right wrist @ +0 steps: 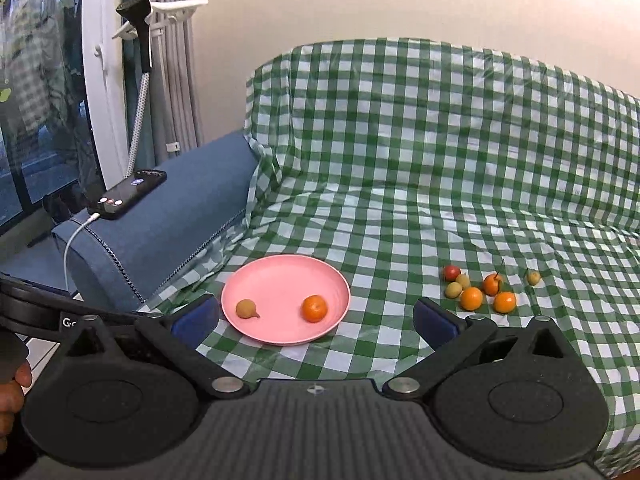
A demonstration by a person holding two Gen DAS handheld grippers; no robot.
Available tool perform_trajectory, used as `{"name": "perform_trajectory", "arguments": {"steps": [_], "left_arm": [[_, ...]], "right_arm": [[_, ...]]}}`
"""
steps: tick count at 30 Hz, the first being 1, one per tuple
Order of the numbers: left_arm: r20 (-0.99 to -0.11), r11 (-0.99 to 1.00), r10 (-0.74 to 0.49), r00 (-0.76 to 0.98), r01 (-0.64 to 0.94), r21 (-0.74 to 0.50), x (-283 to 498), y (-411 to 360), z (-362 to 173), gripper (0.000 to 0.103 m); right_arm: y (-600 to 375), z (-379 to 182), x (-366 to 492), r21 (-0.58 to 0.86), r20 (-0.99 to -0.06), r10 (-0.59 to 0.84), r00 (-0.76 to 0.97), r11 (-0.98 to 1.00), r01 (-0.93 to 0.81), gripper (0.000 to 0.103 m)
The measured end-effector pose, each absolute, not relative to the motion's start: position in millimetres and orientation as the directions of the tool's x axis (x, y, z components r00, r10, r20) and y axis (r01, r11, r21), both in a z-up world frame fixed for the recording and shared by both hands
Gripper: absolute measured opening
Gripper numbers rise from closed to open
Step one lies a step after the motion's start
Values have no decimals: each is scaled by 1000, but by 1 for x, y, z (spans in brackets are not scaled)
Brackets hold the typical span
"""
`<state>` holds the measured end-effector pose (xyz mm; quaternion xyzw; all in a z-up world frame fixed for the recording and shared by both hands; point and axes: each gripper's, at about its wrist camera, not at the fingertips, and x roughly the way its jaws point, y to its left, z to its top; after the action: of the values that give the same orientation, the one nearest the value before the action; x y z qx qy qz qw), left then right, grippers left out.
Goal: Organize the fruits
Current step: 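Withdraw both open tools from the plate, then grasp a red cherry tomato with the left tool while the right tool grasps an orange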
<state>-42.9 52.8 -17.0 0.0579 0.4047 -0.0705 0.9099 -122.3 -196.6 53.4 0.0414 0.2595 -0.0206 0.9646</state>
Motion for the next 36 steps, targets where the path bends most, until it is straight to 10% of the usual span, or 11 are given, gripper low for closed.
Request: {"name": "perform_trajectory", "arguments": {"steps": [36], "left_arm": [[-821, 946, -85, 564, 303, 111, -13, 0, -42, 103]], "right_arm": [[-248, 20, -115, 141, -523, -110, 845, 967, 214, 102]]}}
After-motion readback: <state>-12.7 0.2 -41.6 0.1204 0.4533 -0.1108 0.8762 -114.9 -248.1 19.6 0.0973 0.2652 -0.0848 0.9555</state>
